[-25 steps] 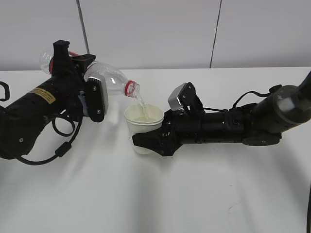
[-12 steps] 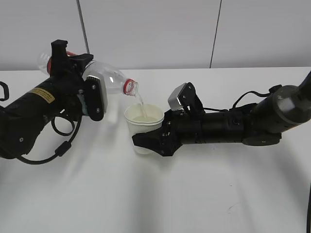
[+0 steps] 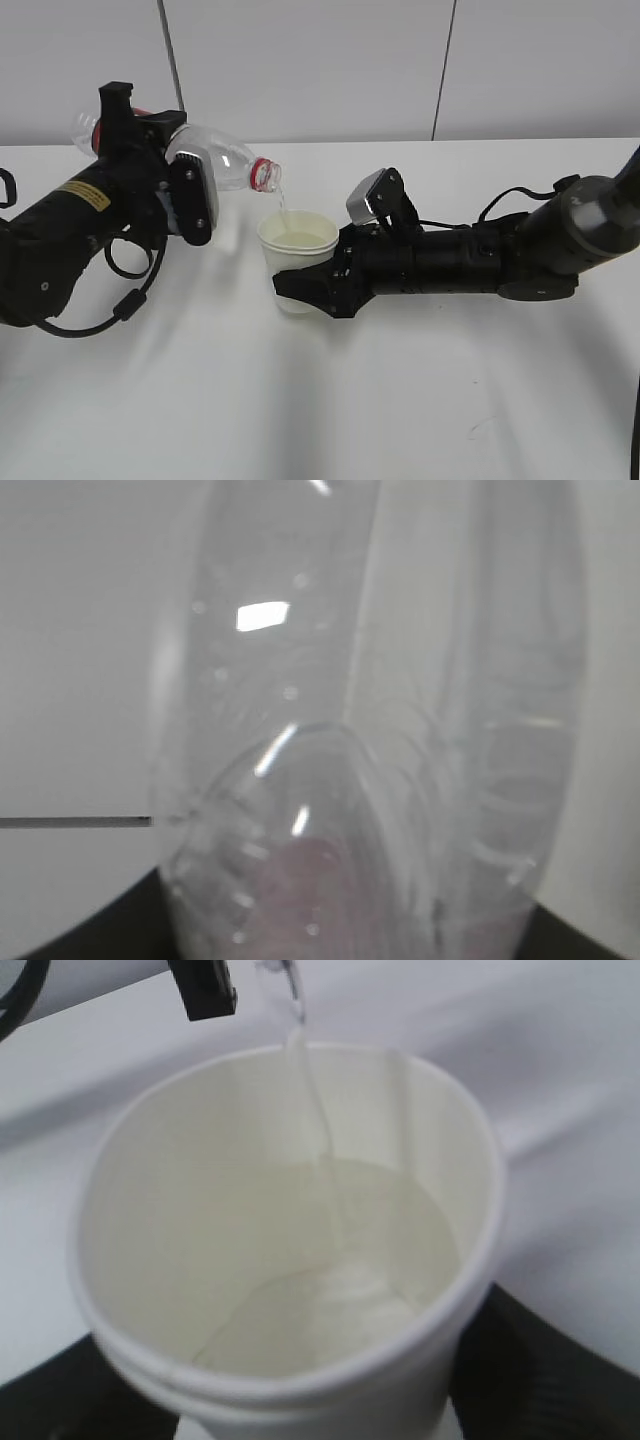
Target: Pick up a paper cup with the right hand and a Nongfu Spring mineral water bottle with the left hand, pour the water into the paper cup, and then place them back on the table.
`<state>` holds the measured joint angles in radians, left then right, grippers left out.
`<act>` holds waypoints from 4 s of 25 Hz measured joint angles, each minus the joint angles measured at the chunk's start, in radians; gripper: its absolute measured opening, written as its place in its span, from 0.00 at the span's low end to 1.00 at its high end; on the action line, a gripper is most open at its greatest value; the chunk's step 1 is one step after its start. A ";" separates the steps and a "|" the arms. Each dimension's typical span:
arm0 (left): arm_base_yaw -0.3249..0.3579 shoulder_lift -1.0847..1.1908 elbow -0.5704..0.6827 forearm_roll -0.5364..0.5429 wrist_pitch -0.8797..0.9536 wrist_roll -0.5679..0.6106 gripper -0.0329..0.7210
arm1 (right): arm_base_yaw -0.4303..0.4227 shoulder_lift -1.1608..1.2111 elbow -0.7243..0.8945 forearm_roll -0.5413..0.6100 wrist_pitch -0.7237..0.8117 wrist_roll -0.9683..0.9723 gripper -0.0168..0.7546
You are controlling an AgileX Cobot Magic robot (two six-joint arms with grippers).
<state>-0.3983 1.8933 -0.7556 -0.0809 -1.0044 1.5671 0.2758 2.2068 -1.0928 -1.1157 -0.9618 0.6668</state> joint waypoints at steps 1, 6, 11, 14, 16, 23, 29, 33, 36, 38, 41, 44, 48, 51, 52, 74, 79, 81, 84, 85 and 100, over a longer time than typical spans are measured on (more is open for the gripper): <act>0.000 0.000 0.000 -0.006 0.000 -0.004 0.50 | 0.000 0.000 0.000 0.001 0.000 -0.002 0.71; 0.000 0.000 0.000 -0.013 0.000 -0.055 0.50 | 0.000 0.001 0.000 0.018 0.000 -0.023 0.71; 0.000 0.000 0.000 -0.016 0.000 -0.135 0.50 | 0.000 0.001 0.000 0.037 0.002 -0.041 0.71; 0.000 0.000 0.000 -0.017 0.000 -0.202 0.50 | 0.000 0.001 0.000 0.055 0.002 -0.058 0.71; 0.000 0.000 0.000 -0.018 0.002 -0.267 0.50 | 0.000 0.001 0.000 0.064 0.002 -0.074 0.71; 0.000 0.000 0.000 -0.043 0.031 -0.599 0.50 | 0.000 0.001 0.000 0.134 0.004 -0.099 0.71; 0.000 0.000 0.000 -0.053 0.031 -0.878 0.50 | 0.000 0.001 0.000 0.216 0.010 -0.150 0.71; 0.000 0.000 0.000 -0.059 0.031 -1.136 0.50 | 0.000 0.001 0.000 0.269 0.026 -0.174 0.71; 0.000 0.000 0.000 -0.059 0.031 -1.306 0.50 | 0.000 0.001 0.000 0.294 0.041 -0.182 0.71; 0.000 0.000 0.000 -0.059 0.031 -1.386 0.50 | 0.000 0.001 0.000 0.318 0.046 -0.191 0.71; 0.000 0.000 0.000 -0.059 0.031 -1.448 0.50 | 0.000 0.001 0.000 0.368 0.060 -0.216 0.71; 0.000 0.000 0.000 -0.059 0.031 -1.469 0.50 | 0.000 0.001 0.000 0.440 0.071 -0.232 0.71; 0.000 0.000 0.000 -0.060 0.031 -1.471 0.50 | 0.000 0.001 0.000 0.550 0.106 -0.278 0.71; 0.000 0.000 0.000 -0.060 0.031 -1.472 0.50 | 0.000 0.001 0.000 0.646 0.135 -0.319 0.71; 0.000 0.000 0.000 -0.060 0.031 -1.472 0.50 | 0.000 0.001 0.000 0.683 0.139 -0.336 0.71; 0.000 0.084 0.000 -0.061 -0.044 -1.472 0.50 | 0.000 0.042 0.000 1.091 0.161 -0.565 0.71; 0.000 0.084 0.000 -0.061 -0.044 -1.472 0.50 | 0.000 0.083 0.000 1.116 0.148 -0.566 0.71; 0.000 0.084 0.000 -0.061 -0.044 -1.472 0.50 | 0.000 0.092 0.000 1.116 0.124 -0.568 0.71; 0.000 0.084 0.000 -0.060 -0.044 -1.472 0.50 | 0.000 0.100 0.000 1.116 0.101 -0.568 0.71; 0.000 0.084 0.000 -0.060 -0.044 -1.472 0.50 | 0.000 0.102 0.000 1.116 0.097 -0.568 0.71; 0.000 0.084 0.000 -0.056 -0.045 -1.472 0.50 | 0.000 0.104 0.000 1.116 0.087 -0.568 0.71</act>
<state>-0.3983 1.9770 -0.7556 -0.1371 -1.0493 0.0948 0.2758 2.3107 -1.0928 0.0000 -0.8747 0.0985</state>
